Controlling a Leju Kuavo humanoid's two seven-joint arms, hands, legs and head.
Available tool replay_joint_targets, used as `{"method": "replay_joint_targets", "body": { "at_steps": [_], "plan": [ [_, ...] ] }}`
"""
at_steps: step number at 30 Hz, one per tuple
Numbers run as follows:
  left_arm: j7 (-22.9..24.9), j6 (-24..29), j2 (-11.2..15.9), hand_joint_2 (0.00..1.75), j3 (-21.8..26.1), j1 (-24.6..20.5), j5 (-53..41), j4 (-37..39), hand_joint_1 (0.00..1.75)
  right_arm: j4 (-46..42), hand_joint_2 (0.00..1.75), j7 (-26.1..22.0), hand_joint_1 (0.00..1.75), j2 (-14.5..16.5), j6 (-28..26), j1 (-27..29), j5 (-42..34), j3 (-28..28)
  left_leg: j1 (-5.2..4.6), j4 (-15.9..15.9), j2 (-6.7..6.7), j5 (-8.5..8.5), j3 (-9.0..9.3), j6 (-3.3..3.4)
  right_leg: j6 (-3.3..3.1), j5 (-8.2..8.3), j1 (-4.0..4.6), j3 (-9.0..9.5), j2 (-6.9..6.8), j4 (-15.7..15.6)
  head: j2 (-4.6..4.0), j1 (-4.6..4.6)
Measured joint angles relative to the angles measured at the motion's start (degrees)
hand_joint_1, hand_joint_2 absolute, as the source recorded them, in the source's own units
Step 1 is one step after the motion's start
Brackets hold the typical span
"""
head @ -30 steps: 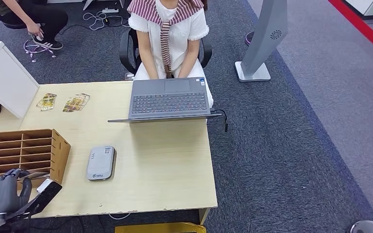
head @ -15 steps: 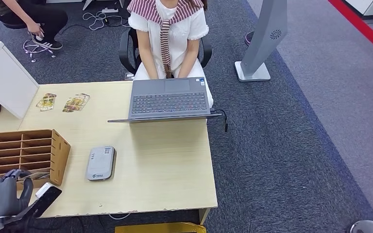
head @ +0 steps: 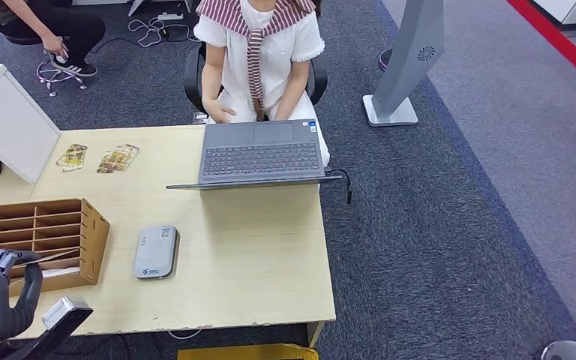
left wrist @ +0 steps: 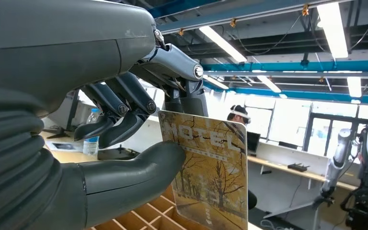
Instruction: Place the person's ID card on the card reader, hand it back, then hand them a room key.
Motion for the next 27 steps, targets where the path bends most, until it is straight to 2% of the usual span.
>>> {"method": "replay_joint_targets", "body": {
  "at_steps": [11,15,17,19,24,27],
  "plan": [
    [-1.04,0.94,0.75,1.75,-0.64,0.6,0.78,-3.97,1.75,0.0,0.0,-0.01,0.0,0.01,-0.01,0.0,-0.03,-0.36,0.01,0.0,0.0,0.01,0.03,-0.01,-0.01,0.0,0.01,0.0,0.0,0.01,0.0,0.01],
    [-1.06,0.8,1.28,1.75,-0.91,-1.94,1.55,-4.38,1.75,0.0,0.0,-0.12,0.0,0.0,0.2,-0.02,1.03,-0.35,-0.03,0.02,-0.06,0.04,0.06,0.02,0.0,0.01,0.03,0.0,-0.08,-0.01,0.0,0.01],
    [-0.98,-0.38,1.86,1.75,-1.01,-6.41,2.08,-2.25,1.75,0.0,0.0,-0.31,0.0,0.0,0.38,-0.09,2.25,-0.21,-0.08,0.02,-0.2,0.13,0.06,0.04,0.01,0.03,0.04,0.02,-0.24,-0.03,0.0,0.02],
    [-0.94,-2.1,2.7,1.75,-1.43,-13.03,2.19,2.53,1.75,0.0,0.0,-0.62,0.0,0.0,0.5,-0.28,3.51,0.12,-0.1,0.02,-0.32,0.27,0.03,0.01,0.01,0.12,0.04,0.03,-0.37,-0.03,0.0,0.02],
    [-0.29,-1.75,3.05,1.75,-5.17,-34.68,-2.79,22.63,1.75,0.0,0.0,-1.3,0.0,0.0,1.18,-1.01,5.95,1.81,-0.06,0.02,-0.34,0.6,-0.09,-0.12,-0.1,0.52,0.04,-0.05,-0.39,-0.03,-0.01,-0.01],
    [0.59,0.6,2.28,1.75,-7.92,-44.95,-5.48,34.76,1.75,0.0,0.0,-1.49,0.0,0.01,1.33,-1.27,6.27,2.65,-0.04,0.02,-0.08,0.65,-0.07,-0.13,-0.19,0.69,0.02,-0.1,-0.25,-0.02,-0.01,-0.05]
  ]
}}
